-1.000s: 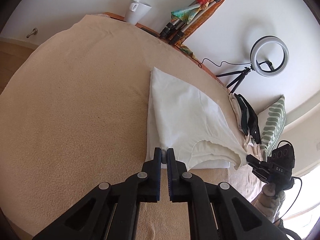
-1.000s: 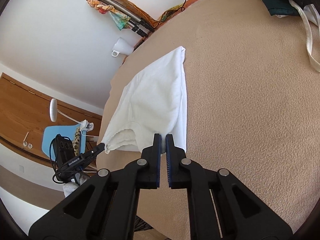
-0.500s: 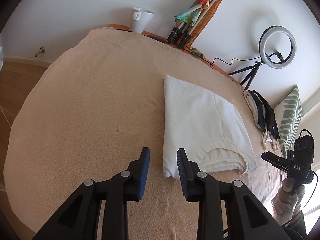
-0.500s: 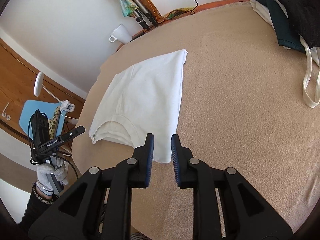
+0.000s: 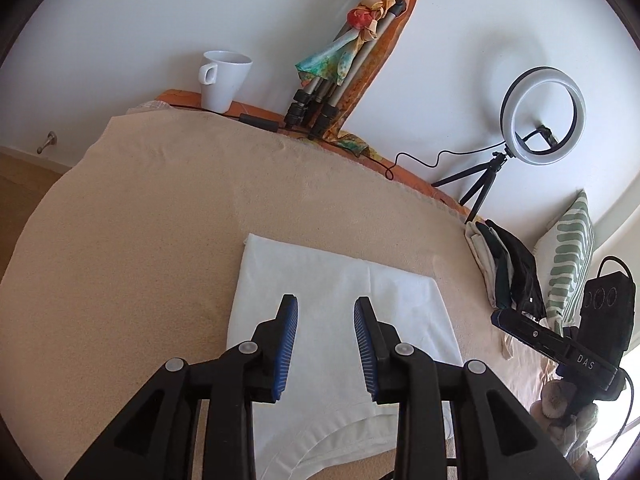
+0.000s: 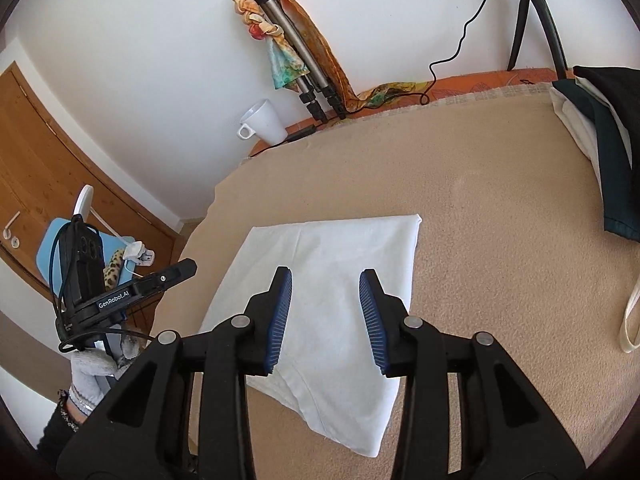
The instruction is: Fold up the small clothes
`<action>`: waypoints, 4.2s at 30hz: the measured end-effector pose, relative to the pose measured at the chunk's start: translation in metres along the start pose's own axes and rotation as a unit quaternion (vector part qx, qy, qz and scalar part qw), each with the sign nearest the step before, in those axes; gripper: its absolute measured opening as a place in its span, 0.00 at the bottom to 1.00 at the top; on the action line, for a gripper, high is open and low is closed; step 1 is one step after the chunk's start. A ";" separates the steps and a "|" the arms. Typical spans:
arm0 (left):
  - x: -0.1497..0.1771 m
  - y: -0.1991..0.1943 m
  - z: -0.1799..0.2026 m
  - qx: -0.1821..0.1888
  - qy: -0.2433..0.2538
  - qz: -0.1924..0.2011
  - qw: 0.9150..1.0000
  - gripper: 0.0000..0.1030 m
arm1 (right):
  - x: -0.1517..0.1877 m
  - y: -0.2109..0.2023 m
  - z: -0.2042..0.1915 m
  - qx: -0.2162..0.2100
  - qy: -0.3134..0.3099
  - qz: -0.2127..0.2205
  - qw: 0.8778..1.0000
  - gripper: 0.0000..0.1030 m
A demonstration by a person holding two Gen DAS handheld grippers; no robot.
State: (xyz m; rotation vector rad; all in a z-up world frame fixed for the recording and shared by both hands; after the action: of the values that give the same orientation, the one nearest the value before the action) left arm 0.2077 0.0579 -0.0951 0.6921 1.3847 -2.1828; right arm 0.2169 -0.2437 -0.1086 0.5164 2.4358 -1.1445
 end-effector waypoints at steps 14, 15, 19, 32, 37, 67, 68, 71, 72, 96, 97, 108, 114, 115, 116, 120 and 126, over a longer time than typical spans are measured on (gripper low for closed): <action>-0.030 0.095 -0.001 0.051 -0.059 -0.029 0.996 0.27 | -0.024 0.094 0.000 0.019 0.001 -0.042 0.999 0.28; -0.029 0.099 -0.001 0.046 -0.053 -0.033 0.997 0.27 | -0.025 0.098 0.002 0.021 0.001 -0.044 0.999 0.28; -0.025 0.107 -0.015 0.013 -0.048 -0.041 0.998 0.27 | -0.026 0.109 0.016 0.055 0.001 -0.038 0.998 0.28; -0.028 0.054 -0.076 -0.036 -0.090 -0.005 0.995 0.35 | -0.038 0.075 0.060 0.129 0.037 -0.004 0.991 0.21; -0.018 0.042 -0.089 0.001 -0.104 -0.028 0.994 0.48 | -0.023 0.060 0.063 0.087 0.037 -0.024 0.995 0.47; 0.013 0.057 -0.085 0.122 -0.159 -0.088 0.976 0.38 | 0.026 0.075 0.088 -0.095 0.164 -0.107 0.976 0.34; 0.013 0.058 -0.083 0.117 -0.156 -0.088 0.977 0.33 | 0.026 0.075 0.084 -0.086 0.159 -0.103 0.978 0.32; 0.011 0.058 -0.074 0.091 -0.127 -0.093 0.983 0.19 | 0.027 0.076 0.077 -0.067 0.147 -0.102 0.982 0.22; 0.011 0.057 -0.069 0.078 -0.112 -0.091 0.986 0.17 | 0.027 0.076 0.074 -0.061 0.143 -0.102 0.983 0.19; -0.006 0.009 0.057 -0.026 0.097 0.008 0.995 0.00 | 0.022 0.014 -0.014 0.061 -0.069 0.002 0.996 0.11; -0.007 0.008 0.063 -0.026 0.102 0.011 0.994 0.00 | 0.021 0.010 -0.012 0.062 -0.068 0.004 0.996 0.11; -0.024 0.017 0.051 -0.020 0.065 0.008 0.998 0.28 | 0.025 0.013 0.026 0.068 -0.027 -0.041 0.997 0.13; -0.020 0.040 -0.017 0.056 -0.058 -0.039 0.996 0.50 | 0.022 0.014 0.057 0.046 0.030 -0.063 0.997 0.38; -0.017 0.046 -0.024 0.053 -0.069 -0.048 0.995 0.50 | 0.021 0.014 0.065 0.040 0.049 -0.064 0.996 0.43; -0.015 0.052 -0.029 0.052 -0.074 -0.060 0.994 0.50 | 0.021 0.015 0.073 0.036 0.067 -0.066 0.995 0.43; -0.007 0.072 -0.042 0.072 -0.092 -0.091 0.989 0.50 | 0.026 0.023 0.104 0.004 0.140 -0.087 0.986 0.43; -0.004 0.090 -0.037 0.113 -0.097 -0.111 0.983 0.45 | 0.034 0.027 0.119 -0.048 0.188 -0.083 0.977 0.43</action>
State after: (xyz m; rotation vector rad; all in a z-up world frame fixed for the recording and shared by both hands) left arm 0.2727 0.0577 -0.1676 0.4019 1.1748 -2.5355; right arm 0.2246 -0.3165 -0.2122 0.5484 2.8914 -1.0643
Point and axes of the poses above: each gripper's, at about its wrist camera, not at the fingertips, and y roughly the way its jaws point, z to its right, x to its underside, the point moved 1 cm from there along y, roughly the way its jaws point, and after that the axes turned 10 degrees about y, right-handed, at the moved point
